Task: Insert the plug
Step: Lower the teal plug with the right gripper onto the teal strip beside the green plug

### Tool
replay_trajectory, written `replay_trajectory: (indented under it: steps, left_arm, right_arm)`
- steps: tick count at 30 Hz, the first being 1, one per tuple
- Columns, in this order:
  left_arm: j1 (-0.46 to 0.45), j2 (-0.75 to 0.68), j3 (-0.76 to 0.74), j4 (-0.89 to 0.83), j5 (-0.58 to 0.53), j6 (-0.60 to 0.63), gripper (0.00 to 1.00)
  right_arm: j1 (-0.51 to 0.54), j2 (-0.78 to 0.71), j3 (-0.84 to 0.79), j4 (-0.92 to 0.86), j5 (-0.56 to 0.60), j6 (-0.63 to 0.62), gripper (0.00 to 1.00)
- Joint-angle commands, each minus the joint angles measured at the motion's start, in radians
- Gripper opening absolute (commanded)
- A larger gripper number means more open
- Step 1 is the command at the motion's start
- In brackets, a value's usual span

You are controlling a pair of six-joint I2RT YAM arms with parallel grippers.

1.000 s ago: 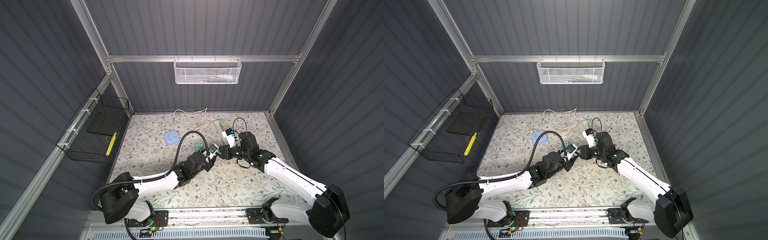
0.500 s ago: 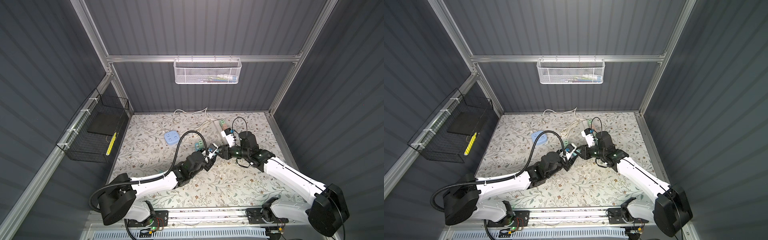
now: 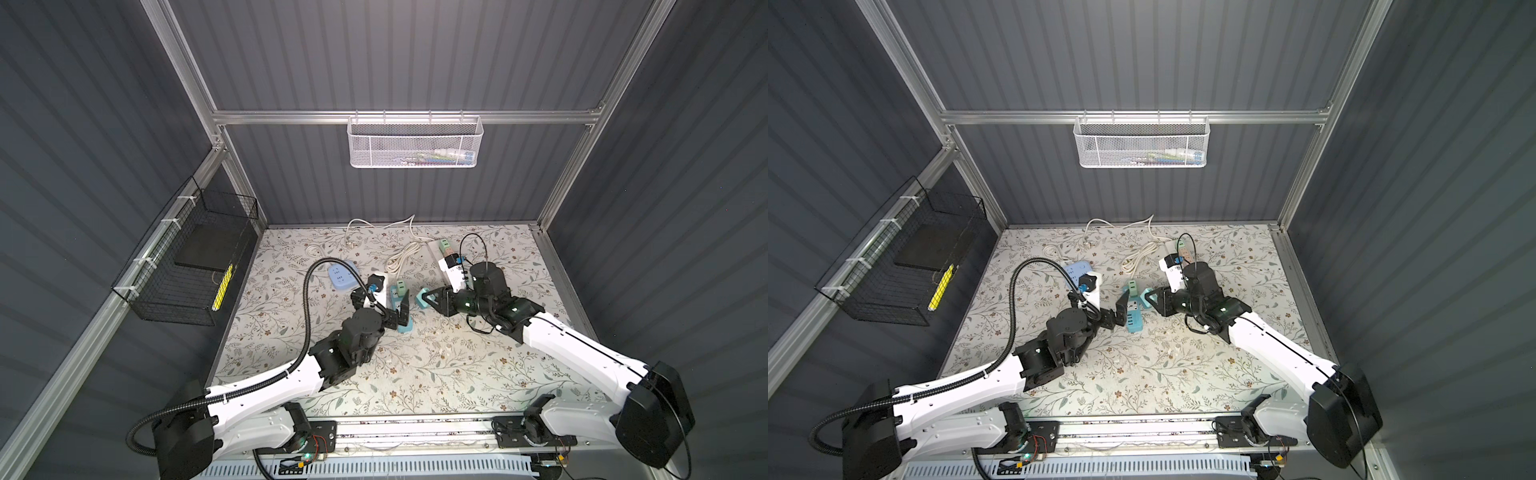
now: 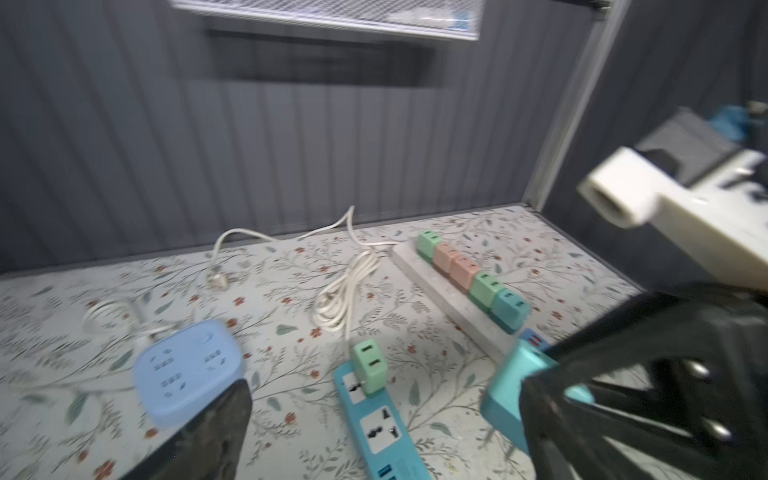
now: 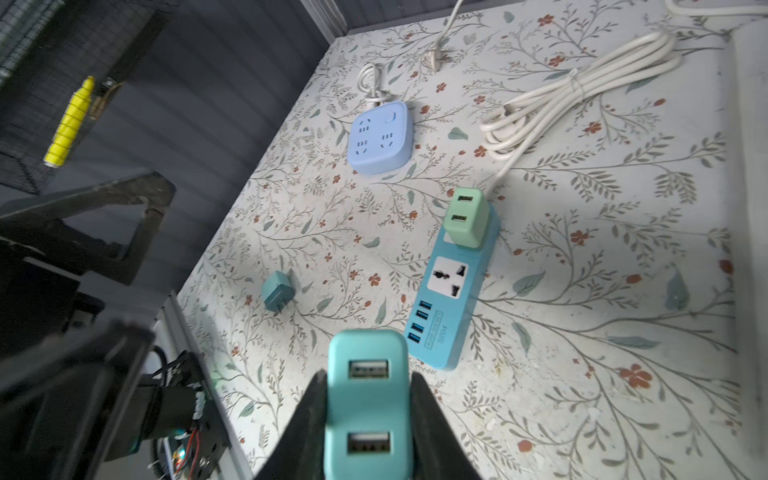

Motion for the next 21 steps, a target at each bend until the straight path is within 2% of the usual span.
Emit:
replay_trajectory:
  steps: [1,3,6,12,21]
  left_arm:
    - [0.075,0.003,0.022,-0.342,-0.244,-0.365,1.00]
    - [0.136,-0.019,-0.024,-0.395,-0.203,-0.490,1.00]
    - [0.175,-0.066,-0.115,-0.343,-0.146,-0.545,1.00]
    - [0.181,-0.096,-0.151,-0.397,-0.146,-0.611,1.00]
    - [0.185,-0.113,-0.188,-0.360,-0.134,-0.601,1.00]
  right_arm:
    - [0.051,0.044,0.013,0.062,0.195,0.013,0.24]
    - [0.081,0.087,0.014,0.097,0.271,0.023,0.24]
    - [0.113,0.158,0.028,0.139,0.353,0.029,0.23]
    - [0.136,0.303,0.090,0.179,0.409,0.049,0.22]
    - [0.158,0.429,0.175,0.137,0.505,0.082,0.20]
